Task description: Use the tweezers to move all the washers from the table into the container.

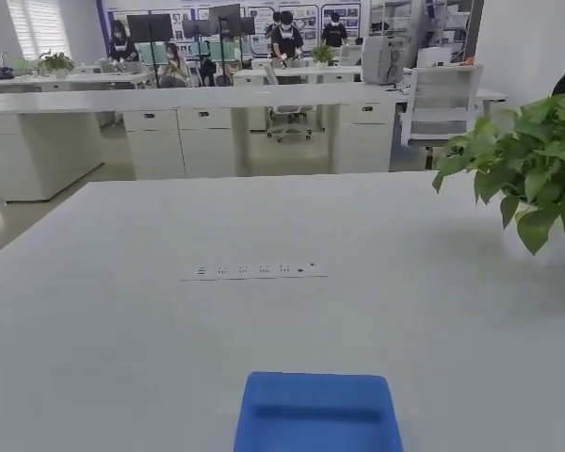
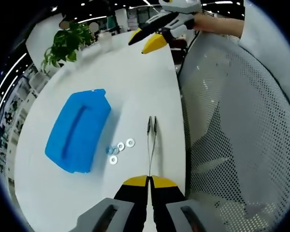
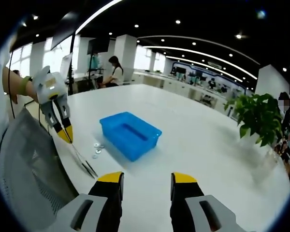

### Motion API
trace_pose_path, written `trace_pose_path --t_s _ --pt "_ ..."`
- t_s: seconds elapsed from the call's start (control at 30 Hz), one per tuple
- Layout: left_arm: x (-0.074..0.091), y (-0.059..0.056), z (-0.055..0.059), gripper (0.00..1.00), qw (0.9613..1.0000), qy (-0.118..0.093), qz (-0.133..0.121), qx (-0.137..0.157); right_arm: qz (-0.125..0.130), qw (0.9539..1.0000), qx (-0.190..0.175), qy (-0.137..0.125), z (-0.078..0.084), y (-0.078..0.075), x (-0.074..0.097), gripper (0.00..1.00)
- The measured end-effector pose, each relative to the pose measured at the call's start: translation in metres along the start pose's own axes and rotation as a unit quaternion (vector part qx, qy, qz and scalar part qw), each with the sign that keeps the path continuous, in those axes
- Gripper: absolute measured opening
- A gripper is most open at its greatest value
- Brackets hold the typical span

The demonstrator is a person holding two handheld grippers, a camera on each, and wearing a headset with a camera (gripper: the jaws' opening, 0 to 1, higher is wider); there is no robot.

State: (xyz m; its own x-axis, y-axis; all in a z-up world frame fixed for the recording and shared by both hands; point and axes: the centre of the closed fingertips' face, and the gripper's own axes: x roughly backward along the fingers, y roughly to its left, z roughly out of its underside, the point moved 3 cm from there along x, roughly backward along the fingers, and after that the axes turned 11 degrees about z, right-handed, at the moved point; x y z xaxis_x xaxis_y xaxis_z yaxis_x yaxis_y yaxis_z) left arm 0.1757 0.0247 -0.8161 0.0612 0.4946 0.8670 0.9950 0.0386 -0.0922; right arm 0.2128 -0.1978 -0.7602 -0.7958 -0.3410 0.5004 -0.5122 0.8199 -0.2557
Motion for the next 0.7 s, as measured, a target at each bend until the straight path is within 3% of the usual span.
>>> trace_pose_path --t_s 0.03,0.13,0.2,0.27,0.4,0.47,0.53,0.7 --pt "0.003 -0.002 -0.001 0.00 1.0000 -0.006 0.003 0.004 -0.008 1.0000 0.005 0.000 -0.001 0.004 0.000 0.36" --pt "0.014 -0.006 -0.010 0.00 0.9988 -0.040 0.007 0.027 -0.068 0.9972 0.032 0.009 -0.004 0.027 -0.001 0.35" --pt "0.019 -0.006 -0.014 0.00 0.9974 -0.059 0.007 0.040 -0.094 0.9952 0.024 0.010 -0.008 0.040 -0.002 0.31" --pt "0.025 -0.006 -0.018 0.00 0.9966 -0.069 0.008 0.044 -0.137 0.9904 0.019 -0.005 -0.016 0.060 -0.004 0.28" --pt "0.035 -0.006 -0.028 0.00 0.9946 -0.088 0.009 0.053 -0.214 0.9758 0.043 0.007 -0.016 0.097 -0.010 0.21" --pt "0.038 -0.006 -0.034 0.00 0.9926 -0.104 0.015 0.062 -0.240 0.9689 0.058 0.018 -0.012 0.110 -0.015 0.21" --pt "0.037 -0.005 -0.034 0.00 0.9940 -0.095 0.011 0.052 -0.261 0.9626 0.069 0.024 -0.009 0.120 -0.021 0.21" --pt "0.038 -0.008 -0.040 0.00 0.9946 -0.091 0.018 0.045 -0.279 0.9551 0.093 0.038 -0.003 0.127 -0.033 0.22"
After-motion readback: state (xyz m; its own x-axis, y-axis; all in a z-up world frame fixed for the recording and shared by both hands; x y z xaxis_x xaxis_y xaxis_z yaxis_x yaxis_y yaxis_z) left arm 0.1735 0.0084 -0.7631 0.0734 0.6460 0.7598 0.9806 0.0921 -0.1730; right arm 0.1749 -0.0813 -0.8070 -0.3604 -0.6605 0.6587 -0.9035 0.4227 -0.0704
